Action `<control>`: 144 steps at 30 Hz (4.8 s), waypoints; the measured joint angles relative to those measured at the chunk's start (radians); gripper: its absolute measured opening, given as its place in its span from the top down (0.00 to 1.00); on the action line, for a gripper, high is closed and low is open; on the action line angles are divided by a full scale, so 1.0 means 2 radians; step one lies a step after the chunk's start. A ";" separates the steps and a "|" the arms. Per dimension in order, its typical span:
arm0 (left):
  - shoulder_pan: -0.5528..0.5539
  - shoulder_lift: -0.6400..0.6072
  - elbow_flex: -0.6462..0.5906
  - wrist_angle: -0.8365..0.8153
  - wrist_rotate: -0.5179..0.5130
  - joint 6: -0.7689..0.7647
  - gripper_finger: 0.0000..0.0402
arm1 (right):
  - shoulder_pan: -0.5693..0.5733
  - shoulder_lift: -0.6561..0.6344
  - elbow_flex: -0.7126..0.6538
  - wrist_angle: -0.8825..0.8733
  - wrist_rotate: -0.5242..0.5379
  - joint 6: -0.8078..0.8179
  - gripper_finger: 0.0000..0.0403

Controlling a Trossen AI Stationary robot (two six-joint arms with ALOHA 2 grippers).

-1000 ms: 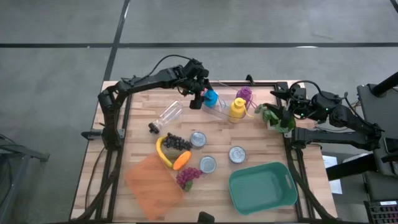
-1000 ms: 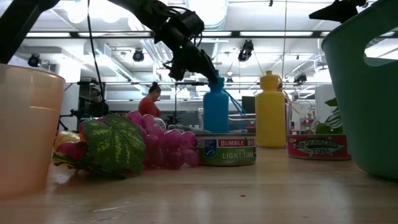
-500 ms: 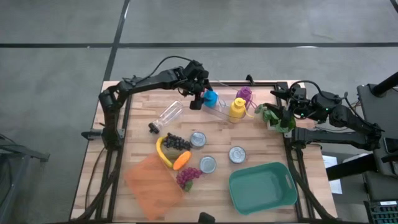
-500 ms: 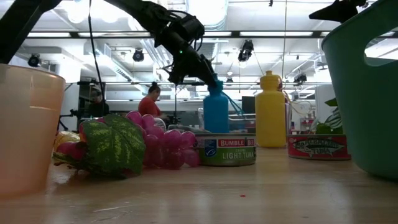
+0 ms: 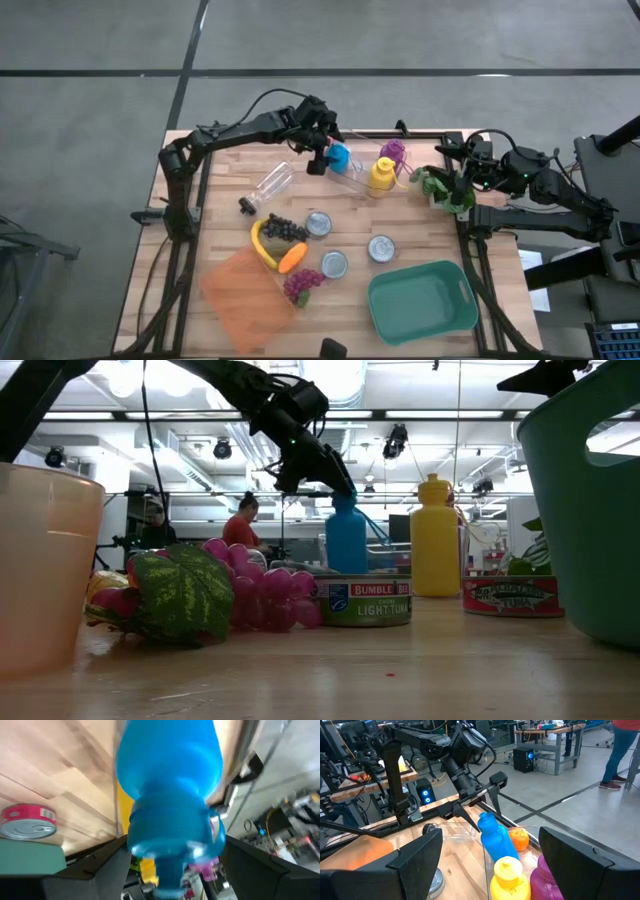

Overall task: Pick & Place Food Item
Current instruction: Put the blue water bottle into the transparent bin, then put the transparent water bottle into the transparent bin

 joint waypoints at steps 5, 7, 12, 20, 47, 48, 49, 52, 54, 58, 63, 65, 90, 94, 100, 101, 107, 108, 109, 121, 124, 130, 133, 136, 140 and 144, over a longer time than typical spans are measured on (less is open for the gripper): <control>0.000 0.000 0.000 0.013 -0.010 0.006 0.26 | 0.000 0.000 0.000 0.000 0.000 0.000 0.18; 0.000 0.000 0.000 0.014 -0.010 0.006 0.26 | 0.000 0.000 0.000 0.000 0.000 0.000 0.18; 0.000 0.000 0.000 0.014 -0.010 0.006 0.26 | 0.000 0.000 0.000 0.000 0.000 0.000 0.18; 0.000 0.000 0.000 0.022 -0.012 0.010 0.26 | 0.000 0.000 0.000 0.000 0.000 0.000 0.18; 0.007 -0.004 0.039 -0.012 -0.019 0.074 0.26 | 0.000 0.000 0.000 0.000 -0.001 0.000 0.18; 0.008 -0.007 0.042 -0.020 -0.019 0.077 0.26 | 0.000 0.000 0.000 0.000 -0.001 0.000 0.18; 0.009 -0.010 0.046 -0.030 -0.021 0.082 0.26 | 0.000 0.000 0.000 0.000 -0.001 0.000 0.18; 0.013 -0.020 0.063 -0.062 -0.032 0.101 0.26 | 0.000 0.000 0.000 0.000 -0.001 0.000 0.18; 0.015 -0.027 0.076 -0.085 -0.048 0.120 0.26 | 0.000 0.000 0.000 0.000 -0.001 0.000 0.18; 0.024 -0.041 0.110 -0.147 -0.089 0.195 0.26 | 0.000 0.000 0.000 0.000 -0.001 0.000 0.18; 0.035 -0.067 0.138 -0.162 -0.197 0.445 0.26 | 0.000 0.000 0.000 0.000 -0.001 0.000 0.18; 0.036 -0.079 0.143 -0.145 -0.224 0.617 0.26 | 0.000 0.000 0.000 0.000 -0.001 0.000 0.18; 0.008 -0.155 0.106 -0.302 -0.234 1.125 0.26 | 0.000 0.000 0.000 0.000 0.000 0.000 0.18; -0.001 -0.155 0.049 -0.250 -0.222 1.141 0.26 | 0.000 0.000 0.000 0.000 0.000 0.000 0.18; -0.023 -0.155 -0.053 -0.118 -0.203 1.087 0.26 | 0.000 0.000 0.000 0.000 0.000 0.000 0.18; -0.028 -0.155 -0.068 -0.099 -0.202 1.082 0.26 | 0.000 0.000 0.000 0.000 0.000 0.000 0.18; -0.065 -0.156 -0.131 -0.019 -0.254 1.109 0.26 | 0.000 0.000 0.000 0.000 0.000 0.000 0.18; -0.072 -0.155 -0.142 -0.002 -0.273 1.107 0.26 | 0.000 0.000 0.000 0.000 -0.001 0.000 0.18; -0.080 -0.155 -0.151 0.017 -0.292 1.099 0.26 | 0.000 0.000 0.000 0.000 0.000 0.000 0.18; -0.122 -0.222 -0.222 -0.045 -0.398 1.013 0.32 | 0.000 0.000 0.000 0.000 -0.001 0.000 0.18; -0.122 -0.277 -0.241 -0.075 -0.406 0.981 0.32 | 0.000 0.000 0.000 0.000 -0.001 0.000 0.18; -0.122 -0.345 -0.290 -0.034 -0.416 0.967 0.32 | 0.000 0.000 0.000 0.000 -0.001 0.000 0.18; -0.123 -0.342 -0.310 -0.005 -0.420 0.925 0.32 | 0.000 0.000 0.000 0.000 -0.001 0.000 0.18; -0.125 -0.328 -0.328 0.036 -0.426 0.897 0.32 | 0.000 0.000 0.000 0.000 -0.001 0.000 0.18; -0.138 -0.301 -0.339 0.090 -0.421 0.919 0.32 | 0.000 0.000 0.000 0.000 -0.001 0.000 0.18; -0.162 -0.282 -0.340 0.144 -0.418 0.938 0.32 | 0.000 0.000 0.000 0.000 -0.001 0.000 0.18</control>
